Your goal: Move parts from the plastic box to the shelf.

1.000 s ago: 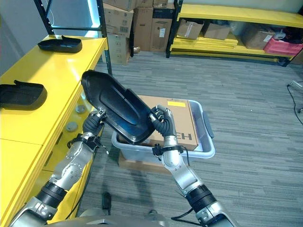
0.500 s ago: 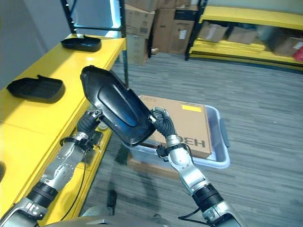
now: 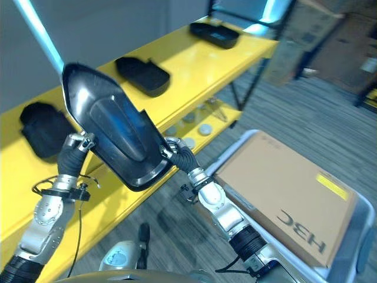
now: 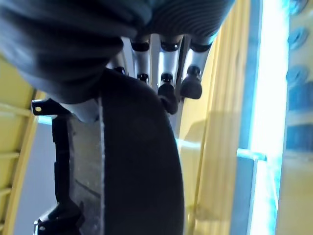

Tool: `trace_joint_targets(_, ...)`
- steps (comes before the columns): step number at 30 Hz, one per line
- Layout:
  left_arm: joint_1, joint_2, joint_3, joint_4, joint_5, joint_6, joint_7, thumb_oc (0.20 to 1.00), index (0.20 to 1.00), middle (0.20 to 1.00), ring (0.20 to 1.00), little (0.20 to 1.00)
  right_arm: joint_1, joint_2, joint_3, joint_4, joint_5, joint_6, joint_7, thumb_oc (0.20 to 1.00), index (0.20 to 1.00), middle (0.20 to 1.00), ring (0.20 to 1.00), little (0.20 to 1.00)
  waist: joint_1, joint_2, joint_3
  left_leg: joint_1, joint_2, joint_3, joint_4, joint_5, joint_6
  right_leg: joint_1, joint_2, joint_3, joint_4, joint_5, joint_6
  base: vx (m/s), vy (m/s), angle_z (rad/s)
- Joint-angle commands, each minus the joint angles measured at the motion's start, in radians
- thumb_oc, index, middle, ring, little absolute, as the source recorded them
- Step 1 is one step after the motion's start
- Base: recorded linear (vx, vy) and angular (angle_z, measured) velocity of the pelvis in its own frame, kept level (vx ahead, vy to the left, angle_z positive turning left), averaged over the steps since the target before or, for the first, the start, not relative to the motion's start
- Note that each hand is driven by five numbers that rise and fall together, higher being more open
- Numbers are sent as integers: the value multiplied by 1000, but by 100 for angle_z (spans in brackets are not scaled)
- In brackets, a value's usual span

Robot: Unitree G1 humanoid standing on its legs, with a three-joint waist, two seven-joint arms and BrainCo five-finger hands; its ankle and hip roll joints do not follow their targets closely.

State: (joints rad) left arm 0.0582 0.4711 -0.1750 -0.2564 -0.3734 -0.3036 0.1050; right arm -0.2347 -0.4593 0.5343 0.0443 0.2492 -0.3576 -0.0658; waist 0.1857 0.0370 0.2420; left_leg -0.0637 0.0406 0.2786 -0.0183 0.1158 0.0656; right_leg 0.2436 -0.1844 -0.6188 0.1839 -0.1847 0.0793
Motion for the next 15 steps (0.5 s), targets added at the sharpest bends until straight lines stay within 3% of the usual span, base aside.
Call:
trace_joint_targets(1,-124,24,61,-72,59,-125,6,200,200,200,200,200,-59,77,106,-230,4,-197,130,200,200,200,200,200,-13,-23,-27,144,-35,8,93,-182,-81,-64,42,43,-137,147,-2,36,126,103)
trace_joint_targets(4,-124,48,73,-98,47,-142,-18,200,200,200,200,200,-60,96,113,-233,-27,-217,93,200,200,200,200,200,4,-1,-51,163,-55,-57,-9,-141,-69,-73,41,46,-70,101,6,73,115,67)
trace_joint_targets(6,-158,53,57,-100,16,-142,-65,200,200,200,200,200,-66,113,120,-234,-75,-222,32,200,200,200,200,200,6,10,-58,163,-68,-83,-43,-127,-44,-118,-10,49,77,138,26,35,100,63)
trace_joint_targets(7,-181,52,39,-99,1,-144,-84,200,200,200,200,200,-72,123,128,-221,-104,-235,-2,200,200,200,200,200,-2,13,-51,159,-76,-111,-43,-131,-28,-154,-31,88,163,158,39,25,97,35)
trace_joint_targets(8,-184,52,39,-96,-1,-145,-86,200,200,200,200,200,-74,124,130,-218,-110,-237,-8,200,200,200,200,200,-2,11,-51,156,-80,-111,-42,-132,-25,-162,-39,90,178,155,44,20,37,35)
trace_joint_targets(9,-209,46,14,-88,-24,-151,-103,200,200,200,200,200,-86,129,135,-205,-125,-242,-37,200,200,200,200,200,-25,8,-40,159,-91,-154,-48,-133,-11,-201,-21,176,224,160,48,-64,-59,49)
trace_joint_targets(11,-277,28,-51,-58,-38,-141,-115,200,200,200,200,200,-102,127,146,-181,-152,-232,-94,200,200,200,200,200,-90,2,-27,143,-110,-260,-55,-108,8,-250,91,341,166,155,23,-66,-177,84)
trace_joint_targets(13,-356,15,-115,-7,-25,-138,-76,200,200,200,200,200,-98,112,143,-172,-155,-253,-86,200,200,200,200,200,-146,-3,-43,132,-123,-343,-62,-95,11,-268,160,469,103,143,4,-7,-207,201)
trace_joint_targets(15,-390,-6,-138,22,-19,-129,-43,200,200,200,200,200,-89,92,138,-189,-134,-249,-42,200,200,200,200,200,-167,-15,-56,119,-127,-364,-62,-86,-3,-247,192,518,-9,137,-18,-9,-169,183)
